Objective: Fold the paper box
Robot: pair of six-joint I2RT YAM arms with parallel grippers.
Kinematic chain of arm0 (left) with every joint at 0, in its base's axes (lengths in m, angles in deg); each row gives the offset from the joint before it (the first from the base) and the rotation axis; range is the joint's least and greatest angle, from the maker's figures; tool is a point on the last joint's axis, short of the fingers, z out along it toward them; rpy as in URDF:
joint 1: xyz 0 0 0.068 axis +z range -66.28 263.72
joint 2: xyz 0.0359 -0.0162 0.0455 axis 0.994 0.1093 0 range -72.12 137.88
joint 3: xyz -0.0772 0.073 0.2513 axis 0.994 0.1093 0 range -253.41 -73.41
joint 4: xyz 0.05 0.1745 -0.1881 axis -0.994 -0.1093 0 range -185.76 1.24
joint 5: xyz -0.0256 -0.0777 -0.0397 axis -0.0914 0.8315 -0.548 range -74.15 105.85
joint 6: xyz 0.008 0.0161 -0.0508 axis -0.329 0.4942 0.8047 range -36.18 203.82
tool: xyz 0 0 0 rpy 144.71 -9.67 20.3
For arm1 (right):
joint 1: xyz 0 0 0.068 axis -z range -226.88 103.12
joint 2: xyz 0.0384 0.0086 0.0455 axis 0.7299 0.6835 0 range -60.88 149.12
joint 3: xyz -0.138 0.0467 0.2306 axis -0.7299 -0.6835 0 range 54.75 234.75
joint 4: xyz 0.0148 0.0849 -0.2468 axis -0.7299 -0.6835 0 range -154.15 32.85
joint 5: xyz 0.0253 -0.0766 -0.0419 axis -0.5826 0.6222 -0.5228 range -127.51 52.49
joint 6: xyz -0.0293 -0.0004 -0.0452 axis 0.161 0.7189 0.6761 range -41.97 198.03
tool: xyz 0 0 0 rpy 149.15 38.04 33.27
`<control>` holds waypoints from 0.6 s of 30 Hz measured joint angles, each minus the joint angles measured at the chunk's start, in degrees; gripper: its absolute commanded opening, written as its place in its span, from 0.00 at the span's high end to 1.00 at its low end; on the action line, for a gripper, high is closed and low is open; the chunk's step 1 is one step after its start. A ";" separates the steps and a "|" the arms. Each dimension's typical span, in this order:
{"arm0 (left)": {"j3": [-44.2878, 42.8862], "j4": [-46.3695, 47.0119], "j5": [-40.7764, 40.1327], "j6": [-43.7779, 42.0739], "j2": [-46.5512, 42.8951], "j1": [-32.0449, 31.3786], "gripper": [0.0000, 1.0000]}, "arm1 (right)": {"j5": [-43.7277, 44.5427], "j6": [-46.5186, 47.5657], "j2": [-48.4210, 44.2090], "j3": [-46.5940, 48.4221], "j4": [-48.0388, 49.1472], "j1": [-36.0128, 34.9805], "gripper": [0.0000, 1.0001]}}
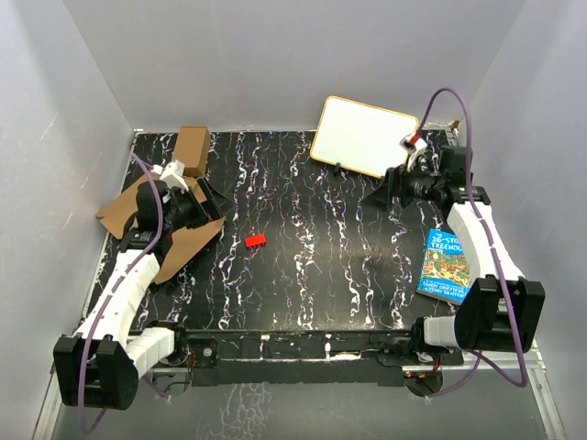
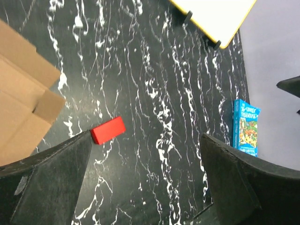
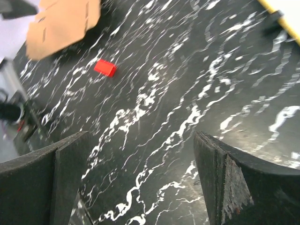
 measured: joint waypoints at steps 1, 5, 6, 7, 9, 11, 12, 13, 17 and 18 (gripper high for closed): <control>1.38 0.33 0.37 0.37 0.11 -0.13 0.03 | -1.95 1.22 0.57 -1.31 0.11 -0.35 0.01; 1.84 -2.14 -0.83 -1.55 1.92 -0.46 0.03 | -9.05 4.55 3.21 -6.75 1.05 -1.55 0.01; 1.40 -3.28 -1.60 -2.51 2.43 -0.50 0.03 | -10.43 5.33 4.02 -7.63 1.14 -1.70 0.01; 0.59 -5.03 -2.99 -3.87 3.13 -0.57 0.04 | -11.56 5.97 4.85 -8.24 1.18 -1.77 0.01; -1.55 -8.26 -6.97 -7.17 4.68 -0.85 0.05 | -13.68 7.10 6.40 -8.92 1.22 -1.88 0.01; -3.39 -10.62 -11.74 -10.21 6.08 -1.73 0.05 | -15.45 8.11 7.26 -9.40 1.40 -1.88 0.02; -4.57 -12.09 -15.37 -12.02 7.13 -2.71 0.05 | -16.24 8.50 7.48 -9.73 1.81 -1.88 0.01; -5.97 -13.62 -19.47 -13.94 8.57 -4.48 0.05 | -16.96 8.90 7.56 -10.10 2.14 -1.88 0.02; -10.91 -18.18 -35.58 -20.79 16.22 -13.86 0.08 | -18.62 9.90 7.56 -11.13 3.28 -1.90 0.02; -11.41 -18.95 -38.45 -21.94 17.81 -15.45 0.08 | -18.91 10.01 7.56 -11.34 3.78 -1.90 0.02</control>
